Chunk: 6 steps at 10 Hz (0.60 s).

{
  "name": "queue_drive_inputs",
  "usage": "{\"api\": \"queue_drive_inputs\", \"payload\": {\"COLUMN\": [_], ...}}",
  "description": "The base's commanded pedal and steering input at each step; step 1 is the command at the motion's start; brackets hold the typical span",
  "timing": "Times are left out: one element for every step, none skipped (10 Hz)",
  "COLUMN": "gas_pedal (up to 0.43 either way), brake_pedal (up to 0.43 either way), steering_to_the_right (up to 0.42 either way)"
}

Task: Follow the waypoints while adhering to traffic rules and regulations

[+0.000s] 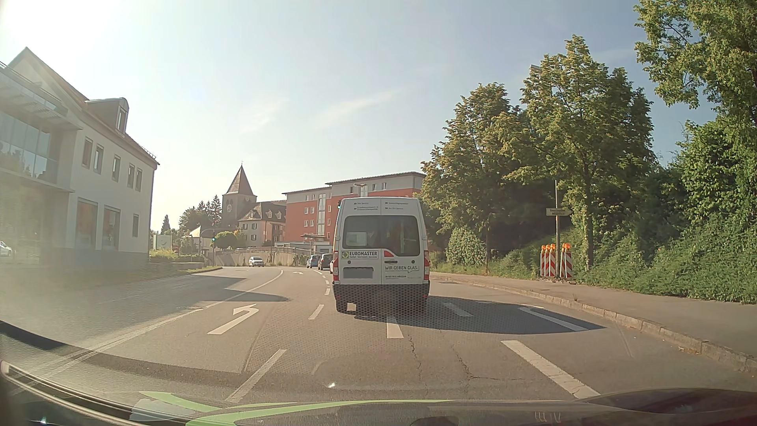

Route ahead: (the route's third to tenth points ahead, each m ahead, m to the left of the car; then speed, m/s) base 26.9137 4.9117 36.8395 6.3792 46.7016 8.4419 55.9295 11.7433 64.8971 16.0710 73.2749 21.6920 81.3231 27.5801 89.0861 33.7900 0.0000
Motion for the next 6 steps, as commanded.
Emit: {"api": "queue_drive_inputs", "payload": {"gas_pedal": [0.0, 0.0, 0.0, 0.0, 0.0, 0.0], "brake_pedal": [0.262, 0.262, 0.262, 0.244, 0.043, 0.0], "steering_to_the_right": [-0.016, -0.016, -0.016, -0.016, -0.016, -0.016]}}
